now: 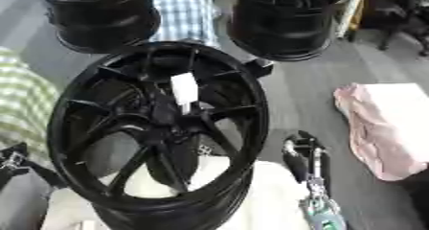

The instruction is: Pull the pin out of the wheel hub.

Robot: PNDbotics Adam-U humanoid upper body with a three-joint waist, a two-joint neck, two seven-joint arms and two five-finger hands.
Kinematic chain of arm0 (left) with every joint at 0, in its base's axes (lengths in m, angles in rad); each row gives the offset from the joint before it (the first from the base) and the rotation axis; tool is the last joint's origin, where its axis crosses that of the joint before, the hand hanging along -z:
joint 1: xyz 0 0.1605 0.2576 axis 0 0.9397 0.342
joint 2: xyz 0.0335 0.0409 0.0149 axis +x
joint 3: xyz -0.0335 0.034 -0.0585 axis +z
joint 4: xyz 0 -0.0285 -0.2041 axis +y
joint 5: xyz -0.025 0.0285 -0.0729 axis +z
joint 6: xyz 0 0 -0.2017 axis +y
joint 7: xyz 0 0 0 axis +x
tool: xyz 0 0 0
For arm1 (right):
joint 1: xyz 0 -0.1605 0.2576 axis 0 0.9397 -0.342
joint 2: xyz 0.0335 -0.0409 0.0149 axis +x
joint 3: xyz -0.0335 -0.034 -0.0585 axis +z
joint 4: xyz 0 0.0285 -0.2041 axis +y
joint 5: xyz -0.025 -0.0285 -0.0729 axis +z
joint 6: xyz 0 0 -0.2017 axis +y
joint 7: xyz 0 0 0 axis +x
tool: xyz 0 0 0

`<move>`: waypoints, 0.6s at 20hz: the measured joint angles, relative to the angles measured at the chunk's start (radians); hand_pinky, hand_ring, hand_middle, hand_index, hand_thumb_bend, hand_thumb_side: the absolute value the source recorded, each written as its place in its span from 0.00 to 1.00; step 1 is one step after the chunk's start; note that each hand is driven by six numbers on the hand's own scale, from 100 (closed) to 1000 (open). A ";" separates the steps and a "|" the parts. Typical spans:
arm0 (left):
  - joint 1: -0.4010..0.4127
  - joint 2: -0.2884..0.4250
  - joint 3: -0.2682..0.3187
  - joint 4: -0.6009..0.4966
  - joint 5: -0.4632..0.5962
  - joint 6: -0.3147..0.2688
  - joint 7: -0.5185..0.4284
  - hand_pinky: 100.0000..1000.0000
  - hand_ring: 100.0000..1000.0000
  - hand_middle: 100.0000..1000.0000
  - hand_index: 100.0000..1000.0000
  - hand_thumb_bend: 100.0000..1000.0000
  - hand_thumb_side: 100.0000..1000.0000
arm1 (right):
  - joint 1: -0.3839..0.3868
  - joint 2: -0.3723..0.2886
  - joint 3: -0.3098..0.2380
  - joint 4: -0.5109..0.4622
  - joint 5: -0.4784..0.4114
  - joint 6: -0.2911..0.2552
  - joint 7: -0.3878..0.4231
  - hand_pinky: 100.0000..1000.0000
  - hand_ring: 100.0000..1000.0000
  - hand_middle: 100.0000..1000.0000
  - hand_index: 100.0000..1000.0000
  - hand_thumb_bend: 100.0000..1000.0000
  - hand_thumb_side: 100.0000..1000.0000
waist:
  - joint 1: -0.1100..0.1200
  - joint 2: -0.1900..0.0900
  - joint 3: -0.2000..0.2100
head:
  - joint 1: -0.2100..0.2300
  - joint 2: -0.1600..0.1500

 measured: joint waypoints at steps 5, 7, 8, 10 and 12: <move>0.002 0.000 0.000 0.001 0.002 0.000 0.000 0.67 0.62 0.60 0.72 0.28 0.56 | -0.051 -0.073 -0.053 -0.054 0.006 0.029 -0.042 0.74 0.62 0.59 0.79 0.00 0.49 | -0.002 -0.007 -0.007 | 0.004 0.000; 0.005 0.000 0.000 0.004 0.002 0.000 0.000 0.67 0.62 0.60 0.72 0.28 0.56 | -0.104 -0.134 -0.071 -0.084 0.031 0.054 -0.043 0.74 0.62 0.60 0.80 0.00 0.48 | -0.005 -0.013 -0.008 | 0.007 0.000; 0.008 0.000 0.000 0.005 0.002 0.000 0.000 0.67 0.62 0.60 0.72 0.28 0.56 | -0.135 -0.168 -0.076 -0.104 0.045 0.069 -0.037 0.75 0.63 0.61 0.81 0.00 0.47 | -0.006 -0.014 -0.008 | 0.009 0.000; 0.011 0.000 0.000 0.006 0.002 0.000 0.000 0.67 0.62 0.60 0.72 0.28 0.56 | -0.193 -0.237 -0.080 -0.147 0.073 0.102 -0.012 0.75 0.63 0.62 0.82 0.00 0.47 | -0.010 -0.016 -0.008 | 0.010 0.000; 0.013 0.001 0.000 0.006 0.002 0.000 0.000 0.67 0.62 0.60 0.72 0.28 0.56 | -0.251 -0.302 -0.071 -0.195 0.099 0.130 0.033 0.76 0.64 0.63 0.83 0.00 0.46 | -0.015 -0.021 -0.007 | 0.010 0.000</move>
